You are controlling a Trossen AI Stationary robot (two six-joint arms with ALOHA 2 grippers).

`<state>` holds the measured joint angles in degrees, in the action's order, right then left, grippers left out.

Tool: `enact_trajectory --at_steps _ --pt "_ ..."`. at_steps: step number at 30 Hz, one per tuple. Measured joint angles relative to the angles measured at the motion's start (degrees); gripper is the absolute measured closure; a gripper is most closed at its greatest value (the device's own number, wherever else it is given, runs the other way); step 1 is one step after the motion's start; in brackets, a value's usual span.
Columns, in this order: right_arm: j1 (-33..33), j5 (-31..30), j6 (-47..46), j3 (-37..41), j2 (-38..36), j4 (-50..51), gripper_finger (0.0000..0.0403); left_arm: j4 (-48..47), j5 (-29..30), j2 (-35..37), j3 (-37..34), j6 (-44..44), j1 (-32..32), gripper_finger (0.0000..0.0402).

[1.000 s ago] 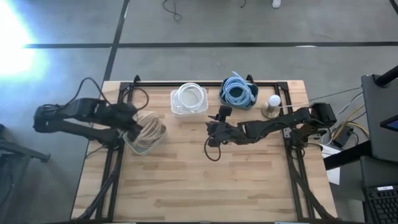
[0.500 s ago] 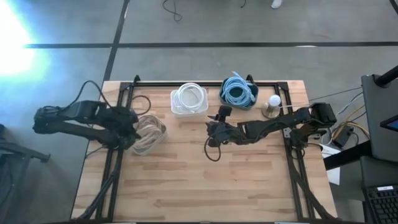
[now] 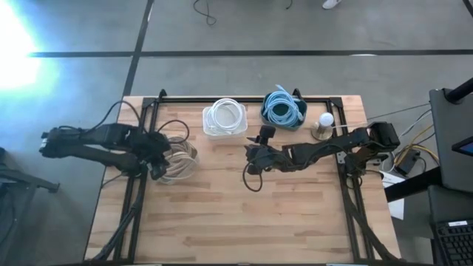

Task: Pick & Place USB Port
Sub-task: Put the brown charger cable into the gray bin

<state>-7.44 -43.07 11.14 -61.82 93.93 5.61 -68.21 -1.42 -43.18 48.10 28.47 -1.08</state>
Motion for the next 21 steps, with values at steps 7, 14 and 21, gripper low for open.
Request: enact_trajectory --at_steps 7,14,21 --pt "0.0 0.0 0.0 0.0 0.0 0.0 0.0259 -2.0 2.1 0.5 4.8 -0.4 0.0 0.0373" --pt "0.0 0.0 0.0 0.0 0.0 -0.1 0.0254 -6.3 7.5 0.5 5.9 0.1 0.0 0.0374" --pt "0.0 0.0 -0.2 0.0 0.0 -0.1 0.025 -6.4 2.0 -0.2 5.3 -0.5 0.0 0.0376"
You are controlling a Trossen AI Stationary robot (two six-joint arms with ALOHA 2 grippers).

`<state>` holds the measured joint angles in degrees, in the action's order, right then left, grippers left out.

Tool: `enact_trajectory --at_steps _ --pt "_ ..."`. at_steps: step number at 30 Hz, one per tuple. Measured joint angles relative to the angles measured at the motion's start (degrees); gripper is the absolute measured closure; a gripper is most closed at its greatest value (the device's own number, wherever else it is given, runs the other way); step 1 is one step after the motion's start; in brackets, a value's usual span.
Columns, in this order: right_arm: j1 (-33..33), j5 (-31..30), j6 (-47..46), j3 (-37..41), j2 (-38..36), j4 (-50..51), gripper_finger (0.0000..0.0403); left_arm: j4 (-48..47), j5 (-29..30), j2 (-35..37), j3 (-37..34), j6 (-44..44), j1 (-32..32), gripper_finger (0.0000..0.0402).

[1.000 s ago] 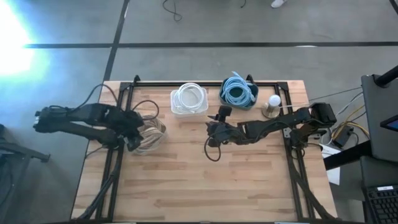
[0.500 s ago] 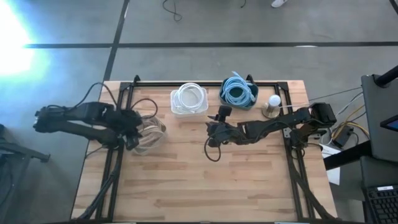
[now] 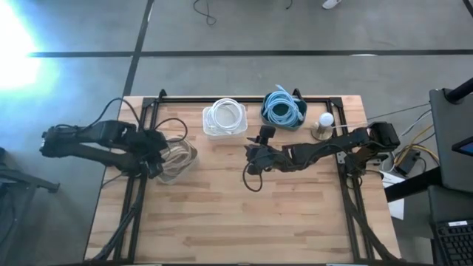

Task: Pick & Place USB Port
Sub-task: Put the brown charger cable into the gray bin

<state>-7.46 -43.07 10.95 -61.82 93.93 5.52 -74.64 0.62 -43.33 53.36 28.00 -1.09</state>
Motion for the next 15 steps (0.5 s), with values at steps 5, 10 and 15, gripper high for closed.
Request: enact_trajectory --at_steps 5,10,15 --pt "0.0 0.0 0.0 0.0 0.0 0.0 0.0256 -0.1 -1.3 0.0 -0.1 -0.3 0.0 0.0381" --pt "0.0 0.0 0.2 0.0 0.0 0.0 0.0262 -0.1 -1.3 0.0 -0.1 -2.7 0.0 0.0382" --pt "0.0 0.0 0.2 0.0 0.0 0.0 0.0263 0.0 -3.6 0.0 -0.3 -2.8 0.0 0.0382"
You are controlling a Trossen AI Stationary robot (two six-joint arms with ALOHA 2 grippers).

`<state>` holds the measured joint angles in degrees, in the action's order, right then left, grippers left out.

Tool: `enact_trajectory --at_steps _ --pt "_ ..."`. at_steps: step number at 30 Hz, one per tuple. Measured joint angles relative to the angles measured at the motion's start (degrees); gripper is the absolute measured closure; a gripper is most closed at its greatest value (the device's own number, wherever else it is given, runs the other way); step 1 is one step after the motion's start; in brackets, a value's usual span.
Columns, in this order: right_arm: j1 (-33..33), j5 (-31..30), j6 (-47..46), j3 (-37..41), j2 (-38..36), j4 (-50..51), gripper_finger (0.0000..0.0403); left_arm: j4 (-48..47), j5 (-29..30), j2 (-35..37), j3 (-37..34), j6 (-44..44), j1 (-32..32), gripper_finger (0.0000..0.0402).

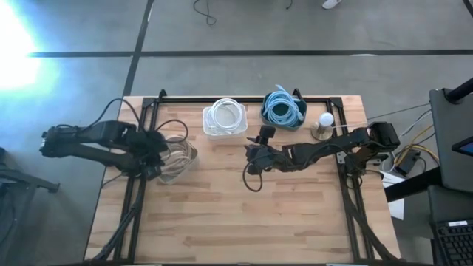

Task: Pick & Place USB Port
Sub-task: Put the brown charger cable into the gray bin

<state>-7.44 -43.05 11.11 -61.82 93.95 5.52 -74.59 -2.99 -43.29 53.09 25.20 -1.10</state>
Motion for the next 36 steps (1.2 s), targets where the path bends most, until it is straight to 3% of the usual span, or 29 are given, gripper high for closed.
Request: enact_trajectory --at_steps 11,25,36 --pt "0.0 0.0 0.0 0.0 0.0 0.0 0.0261 4.3 -0.3 -0.5 -6.5 0.5 0.0 0.0376" --pt "0.0 0.0 0.0 0.0 0.0 0.0 0.0257 2.8 1.2 -1.1 -4.0 3.2 0.0 0.0299" --pt "0.0 0.0 0.0 0.0 0.0 0.0 0.0268 -4.5 18.7 -1.4 -1.2 1.6 0.0 0.0301"
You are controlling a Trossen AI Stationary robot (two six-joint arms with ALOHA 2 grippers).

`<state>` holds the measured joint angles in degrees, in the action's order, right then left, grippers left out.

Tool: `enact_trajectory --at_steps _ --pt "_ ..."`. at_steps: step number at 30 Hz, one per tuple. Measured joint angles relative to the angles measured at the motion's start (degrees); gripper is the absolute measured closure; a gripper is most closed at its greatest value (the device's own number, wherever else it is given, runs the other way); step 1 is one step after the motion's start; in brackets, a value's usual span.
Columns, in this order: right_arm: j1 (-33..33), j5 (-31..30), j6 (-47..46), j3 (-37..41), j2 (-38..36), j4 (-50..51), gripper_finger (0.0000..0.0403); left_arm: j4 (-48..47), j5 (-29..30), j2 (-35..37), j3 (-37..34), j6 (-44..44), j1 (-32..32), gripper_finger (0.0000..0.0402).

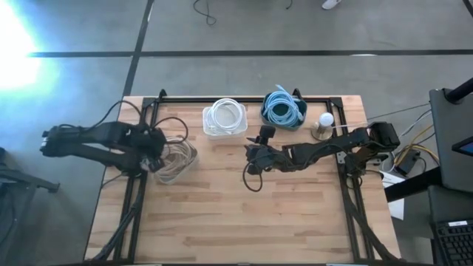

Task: Pick & Place USB Port
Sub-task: Put the brown charger cable into the gray bin, then return to Home Position

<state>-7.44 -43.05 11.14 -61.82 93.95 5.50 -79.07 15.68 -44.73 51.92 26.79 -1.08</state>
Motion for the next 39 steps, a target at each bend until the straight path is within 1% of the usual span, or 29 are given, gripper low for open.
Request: enact_trajectory --at_steps 3,8,10,14,17,19,22,27,31,33,34,36,39 --pt "0.0 0.0 0.0 0.0 0.0 0.0 0.0268 0.1 2.2 -0.9 -1.1 0.0 0.0 0.0301" --pt "0.0 0.0 0.0 0.0 0.0 0.0 0.0262 0.1 3.1 -3.4 -2.5 -0.1 0.0 0.0303" --pt "0.0 0.0 0.0 0.0 0.0 0.0 0.0261 0.1 4.4 -4.5 -2.4 -0.2 0.0 0.0303" --pt "0.0 0.0 1.2 0.0 0.0 0.0 0.0265 0.2 7.9 -6.5 -0.8 -2.4 0.0 0.0303" --pt "0.0 0.0 1.3 0.0 -0.3 0.1 0.0269 0.2 10.7 -7.6 1.7 -2.7 0.0 0.0303" --pt "0.0 0.0 1.1 0.0 -1.3 0.4 0.0271 0.2 11.6 -8.0 3.9 -2.7 0.0 0.0303" --pt "0.0 0.0 0.8 0.0 -4.0 1.4 0.0273 0.9 12.6 -8.2 7.1 -2.4 0.0 0.0303" --pt "0.0 0.0 -3.4 -0.1 -10.2 7.6 0.028 3.4 15.8 -7.8 11.2 -1.7 0.0 0.0303" --pt "0.0 0.0 -7.7 0.3 -16.4 14.6 0.0286 8.6 21.3 -6.3 11.7 -4.9 -0.2 0.0303" --pt "0.0 0.4 -8.5 1.4 -19.7 16.5 0.029 13.1 22.5 -5.0 10.8 -8.0 -0.2 0.0302" --pt "0.0 1.3 -8.8 2.3 -21.4 16.8 0.0292 15.6 22.4 -4.2 10.0 -9.6 -0.2 0.0301" --pt "0.4 5.0 -9.6 4.7 -25.2 16.6 0.0296 20.6 21.3 -2.8 8.5 -12.7 -0.2 0.0301" --pt "1.3 11.6 -11.6 9.8 -30.8 14.8 0.0302 27.8 17.2 -0.3 5.1 -16.5 -0.2 0.0302"
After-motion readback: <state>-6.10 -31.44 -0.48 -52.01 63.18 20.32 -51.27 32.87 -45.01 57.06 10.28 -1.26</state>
